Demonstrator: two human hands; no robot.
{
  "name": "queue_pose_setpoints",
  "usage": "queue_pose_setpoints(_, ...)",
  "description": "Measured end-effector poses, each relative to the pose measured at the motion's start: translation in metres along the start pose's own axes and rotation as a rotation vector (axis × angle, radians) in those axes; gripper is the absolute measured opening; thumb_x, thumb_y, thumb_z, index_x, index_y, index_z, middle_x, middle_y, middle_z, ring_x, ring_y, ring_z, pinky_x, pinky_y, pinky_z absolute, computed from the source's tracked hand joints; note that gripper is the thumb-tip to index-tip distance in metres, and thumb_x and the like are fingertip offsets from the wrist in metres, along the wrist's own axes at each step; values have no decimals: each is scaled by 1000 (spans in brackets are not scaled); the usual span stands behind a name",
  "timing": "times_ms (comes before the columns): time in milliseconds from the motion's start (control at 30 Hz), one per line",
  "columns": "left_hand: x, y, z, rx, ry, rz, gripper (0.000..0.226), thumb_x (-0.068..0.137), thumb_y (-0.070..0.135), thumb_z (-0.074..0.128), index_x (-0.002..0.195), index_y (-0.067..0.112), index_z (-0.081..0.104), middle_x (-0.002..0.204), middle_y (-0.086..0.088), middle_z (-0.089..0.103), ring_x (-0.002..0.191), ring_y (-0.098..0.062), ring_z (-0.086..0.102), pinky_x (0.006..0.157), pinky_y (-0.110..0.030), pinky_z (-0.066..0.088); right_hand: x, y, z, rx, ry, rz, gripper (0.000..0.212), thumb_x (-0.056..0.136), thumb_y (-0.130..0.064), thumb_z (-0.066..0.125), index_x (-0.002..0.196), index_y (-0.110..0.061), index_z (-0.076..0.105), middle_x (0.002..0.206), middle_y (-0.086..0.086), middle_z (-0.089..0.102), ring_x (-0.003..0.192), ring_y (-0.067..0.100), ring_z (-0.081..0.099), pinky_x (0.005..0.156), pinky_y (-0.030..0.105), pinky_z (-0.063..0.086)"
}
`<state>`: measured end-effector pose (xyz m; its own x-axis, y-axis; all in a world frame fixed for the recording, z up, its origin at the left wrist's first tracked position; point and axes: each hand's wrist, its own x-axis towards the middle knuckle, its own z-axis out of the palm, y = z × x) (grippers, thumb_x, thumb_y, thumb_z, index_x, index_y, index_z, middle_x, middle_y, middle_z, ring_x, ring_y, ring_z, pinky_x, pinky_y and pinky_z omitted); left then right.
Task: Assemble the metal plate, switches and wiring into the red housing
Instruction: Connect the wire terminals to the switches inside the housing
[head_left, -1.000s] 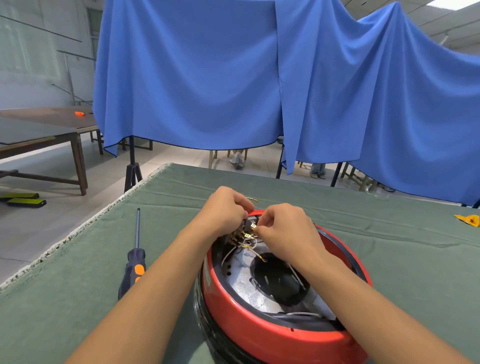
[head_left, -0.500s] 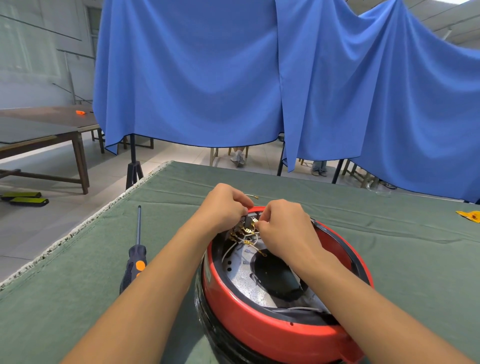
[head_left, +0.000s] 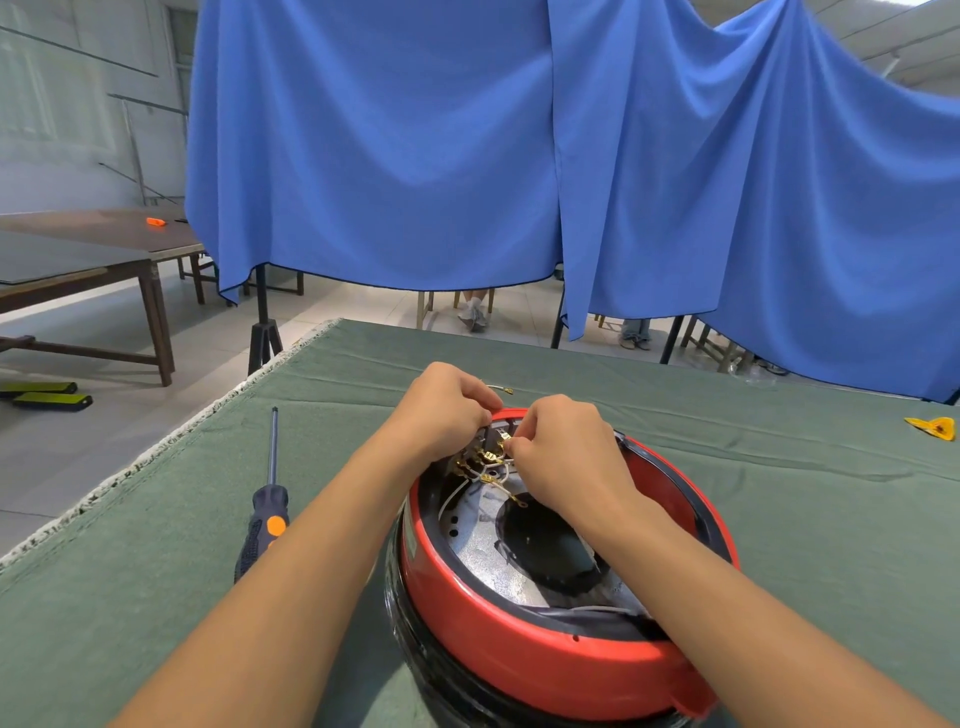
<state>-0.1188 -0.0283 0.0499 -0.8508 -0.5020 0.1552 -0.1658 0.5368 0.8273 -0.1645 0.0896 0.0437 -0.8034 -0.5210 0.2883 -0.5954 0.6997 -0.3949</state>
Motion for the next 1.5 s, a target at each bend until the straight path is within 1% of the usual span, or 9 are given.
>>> queue_pose_setpoints(67, 0, 0, 0, 3, 1, 2, 24, 90, 3, 57, 106, 12, 72, 115, -8, 68, 104, -20, 62, 88, -30, 48, 0, 0, 0, 1, 2, -2, 15, 90, -19, 57, 92, -10, 67, 91, 10, 67, 85, 27, 63, 77, 42, 55)
queue_pose_setpoints(167, 0, 0, 1, 3, 4, 5, 24, 90, 3, 57, 107, 12, 72, 114, -9, 68, 105, -20, 61, 90, -31, 48, 1, 0, 1, 6, 9, -2, 15, 90, -20, 56, 91, -10, 67, 91, 9, 67, 85, 27, 63, 77, 42, 55)
queue_pose_setpoints(300, 0, 0, 1, 6, 10, 8, 23, 91, 3, 56, 106, 12, 72, 113, -9, 68, 103, -21, 62, 88, -30, 49, 1, 0, 3, 3, 12, -7, 16, 90, -21, 55, 90, -9, 67, 91, 10, 67, 85, 28, 63, 77, 42, 55)
queue_pose_setpoints(633, 0, -1, 3, 4, 20, 4, 22, 90, 4, 58, 104, 13, 72, 110, -8, 69, 97, -20, 64, 79, -27, 48, 1, 0, 3, 5, 17, -30, 18, 90, -20, 55, 91, -8, 67, 90, 11, 67, 86, 29, 63, 78, 43, 55)
queue_pose_setpoints(967, 0, -2, 3, -2, 38, -10, 20, 89, 5, 59, 101, 14, 74, 112, -9, 69, 104, -21, 62, 88, -31, 49, -1, 1, 4, -3, 30, -57, 20, 91, -21, 53, 89, -7, 66, 90, 12, 66, 86, 30, 62, 78, 43, 54)
queue_pose_setpoints(1100, 2, -3, 3, 8, 46, -6, 20, 88, 6, 61, 100, 15, 74, 108, -8, 71, 102, -20, 63, 87, -30, 49, 0, 1, 4, 12, 35, -45, 19, 90, -22, 54, 88, -7, 67, 88, 11, 67, 84, 29, 63, 76, 43, 55)
queue_pose_setpoints(1233, 1, -1, 4, 34, 56, 2, 20, 89, 6, 60, 100, 15, 74, 106, -7, 71, 99, -19, 63, 80, -26, 46, 2, 2, 5, 6, 38, -37, 19, 89, -20, 55, 86, -7, 69, 88, 13, 68, 84, 32, 63, 75, 42, 54)
queue_pose_setpoints(1400, 0, -1, 3, 65, 62, 17, 22, 89, 7, 59, 102, 15, 74, 107, -7, 71, 100, -18, 63, 83, -27, 48, 3, 2, 4, -3, 36, -42, 19, 88, -20, 56, 84, -7, 69, 86, 13, 69, 82, 33, 63, 75, 43, 54)
queue_pose_setpoints(1500, -1, -2, 3, 71, 60, 28, 23, 88, 6, 59, 102, 16, 74, 106, -6, 71, 99, -18, 63, 81, -26, 47, 3, 2, 4, -4, 37, -45, 18, 87, -20, 56, 84, -8, 69, 87, 13, 68, 83, 32, 63, 75, 43, 54)
